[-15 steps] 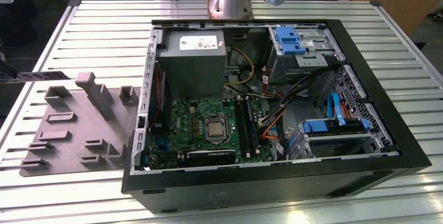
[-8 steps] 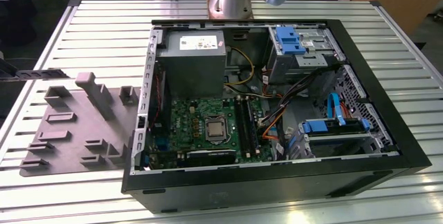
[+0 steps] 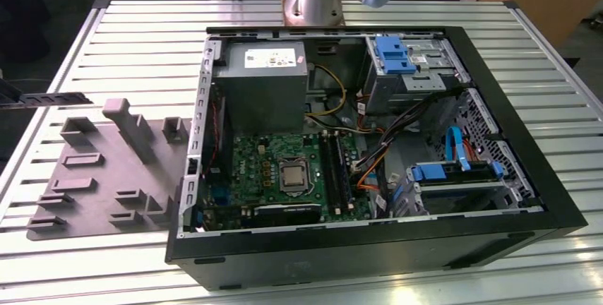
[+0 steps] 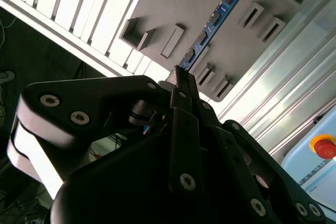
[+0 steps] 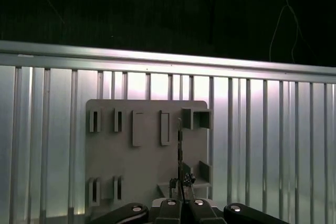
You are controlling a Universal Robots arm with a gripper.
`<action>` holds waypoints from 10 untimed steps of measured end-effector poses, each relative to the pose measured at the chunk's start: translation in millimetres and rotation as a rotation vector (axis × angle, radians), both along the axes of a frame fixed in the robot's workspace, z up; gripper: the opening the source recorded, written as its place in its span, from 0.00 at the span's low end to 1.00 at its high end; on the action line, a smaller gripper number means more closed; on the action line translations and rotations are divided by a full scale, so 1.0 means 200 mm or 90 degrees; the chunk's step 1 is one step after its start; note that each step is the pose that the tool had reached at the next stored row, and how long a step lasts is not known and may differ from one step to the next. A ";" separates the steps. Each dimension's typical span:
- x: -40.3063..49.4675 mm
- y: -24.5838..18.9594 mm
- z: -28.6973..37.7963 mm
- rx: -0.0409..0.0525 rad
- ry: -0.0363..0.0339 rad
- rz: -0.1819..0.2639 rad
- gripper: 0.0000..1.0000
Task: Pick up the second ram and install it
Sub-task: 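Pick up the second ram and move it above second insertion slot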
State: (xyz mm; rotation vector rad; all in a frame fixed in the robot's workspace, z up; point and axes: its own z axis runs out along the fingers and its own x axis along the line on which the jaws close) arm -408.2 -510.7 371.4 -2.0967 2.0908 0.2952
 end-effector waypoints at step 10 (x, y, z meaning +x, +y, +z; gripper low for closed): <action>-0.002 0.000 0.017 0.0018 -0.0008 0.000 0.12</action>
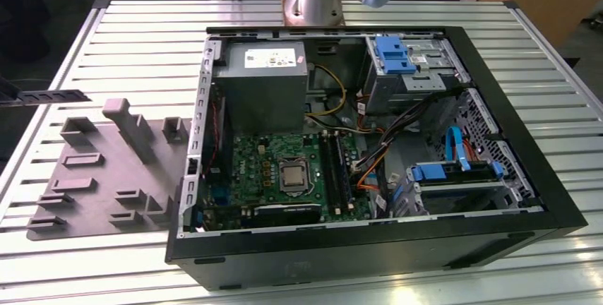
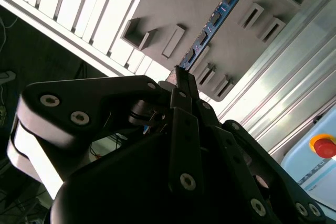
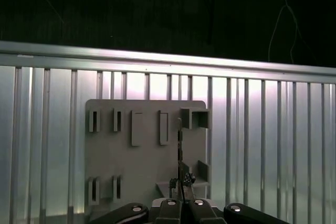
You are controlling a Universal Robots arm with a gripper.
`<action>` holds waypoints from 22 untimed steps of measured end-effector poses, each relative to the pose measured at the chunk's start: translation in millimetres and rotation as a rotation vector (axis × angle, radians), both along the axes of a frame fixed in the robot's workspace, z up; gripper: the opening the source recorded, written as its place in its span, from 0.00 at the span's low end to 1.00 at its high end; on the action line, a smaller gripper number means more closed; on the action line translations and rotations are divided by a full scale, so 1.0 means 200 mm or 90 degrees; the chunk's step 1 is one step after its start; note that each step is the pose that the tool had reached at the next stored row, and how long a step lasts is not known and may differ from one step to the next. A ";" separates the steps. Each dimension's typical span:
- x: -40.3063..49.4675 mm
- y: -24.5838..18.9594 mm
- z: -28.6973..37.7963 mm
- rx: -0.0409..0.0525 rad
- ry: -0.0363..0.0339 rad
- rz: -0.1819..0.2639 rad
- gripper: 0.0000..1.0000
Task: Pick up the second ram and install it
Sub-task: 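Pick up the second ram and move it above second insertion slot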
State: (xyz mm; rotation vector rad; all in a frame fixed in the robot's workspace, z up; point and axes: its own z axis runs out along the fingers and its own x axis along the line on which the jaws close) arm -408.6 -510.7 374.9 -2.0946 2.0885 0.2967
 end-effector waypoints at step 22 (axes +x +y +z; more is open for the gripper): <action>-0.001 0.002 0.031 -0.0148 -0.0003 0.000 0.12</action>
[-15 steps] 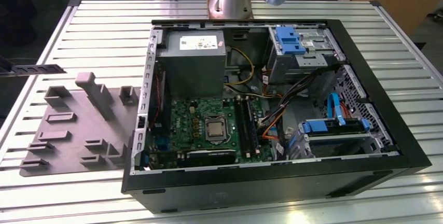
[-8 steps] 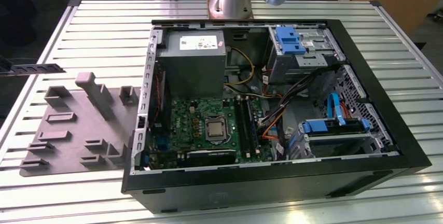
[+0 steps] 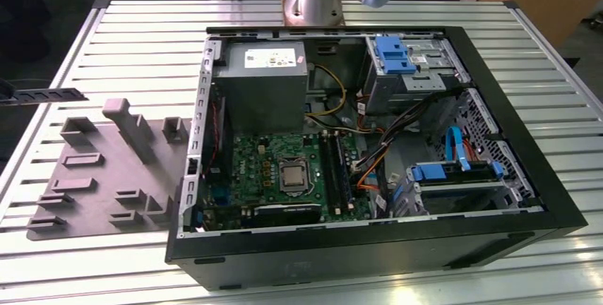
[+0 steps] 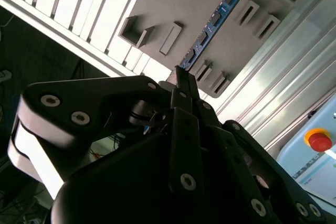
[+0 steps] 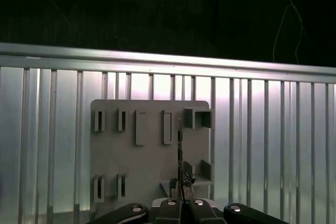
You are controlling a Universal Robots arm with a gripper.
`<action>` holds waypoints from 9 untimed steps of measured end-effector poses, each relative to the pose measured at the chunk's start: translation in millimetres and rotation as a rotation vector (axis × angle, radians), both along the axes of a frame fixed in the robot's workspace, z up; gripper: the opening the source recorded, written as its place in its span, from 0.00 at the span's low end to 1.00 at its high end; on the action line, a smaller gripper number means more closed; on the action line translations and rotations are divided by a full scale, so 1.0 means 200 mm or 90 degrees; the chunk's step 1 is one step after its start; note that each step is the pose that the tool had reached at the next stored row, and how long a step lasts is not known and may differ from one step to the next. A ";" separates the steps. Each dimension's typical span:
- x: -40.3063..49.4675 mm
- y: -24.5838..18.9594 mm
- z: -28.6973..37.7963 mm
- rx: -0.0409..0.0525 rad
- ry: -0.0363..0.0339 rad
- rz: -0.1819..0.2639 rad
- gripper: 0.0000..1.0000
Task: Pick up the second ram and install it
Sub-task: 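Pick up the second ram and move it above second insertion slot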
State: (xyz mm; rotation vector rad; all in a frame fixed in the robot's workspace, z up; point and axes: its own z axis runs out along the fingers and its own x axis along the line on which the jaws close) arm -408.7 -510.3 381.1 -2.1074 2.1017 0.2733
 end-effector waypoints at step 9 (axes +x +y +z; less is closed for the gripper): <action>0.000 0.003 0.021 -0.0114 0.0000 0.000 0.12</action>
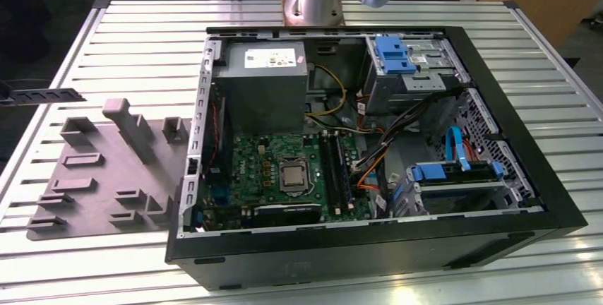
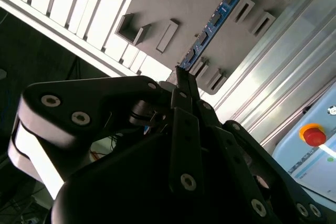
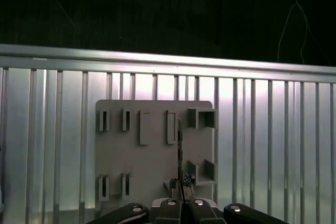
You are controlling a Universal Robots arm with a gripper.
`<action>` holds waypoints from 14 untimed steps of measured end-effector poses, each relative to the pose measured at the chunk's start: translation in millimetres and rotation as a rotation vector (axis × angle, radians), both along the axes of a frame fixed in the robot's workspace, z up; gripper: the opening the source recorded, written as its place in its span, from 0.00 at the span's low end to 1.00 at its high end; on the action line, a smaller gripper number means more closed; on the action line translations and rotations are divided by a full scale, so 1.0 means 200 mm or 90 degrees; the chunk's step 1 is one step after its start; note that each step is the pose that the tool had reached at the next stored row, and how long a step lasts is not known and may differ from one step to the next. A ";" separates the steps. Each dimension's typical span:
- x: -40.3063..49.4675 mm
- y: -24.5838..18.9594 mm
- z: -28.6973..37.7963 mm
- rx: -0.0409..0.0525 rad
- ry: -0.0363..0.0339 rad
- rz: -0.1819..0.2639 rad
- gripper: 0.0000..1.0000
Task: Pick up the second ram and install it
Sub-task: 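Pick up the second ram and move it above second insertion slot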
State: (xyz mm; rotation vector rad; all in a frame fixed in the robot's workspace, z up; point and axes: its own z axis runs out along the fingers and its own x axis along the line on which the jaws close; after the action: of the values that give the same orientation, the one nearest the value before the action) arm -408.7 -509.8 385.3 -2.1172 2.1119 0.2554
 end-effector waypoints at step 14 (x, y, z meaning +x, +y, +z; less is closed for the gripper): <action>0.000 0.005 0.014 -0.0191 0.0000 0.000 0.12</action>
State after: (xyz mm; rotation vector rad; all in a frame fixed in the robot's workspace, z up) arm -408.7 -508.8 388.1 -2.1337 2.1289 0.2251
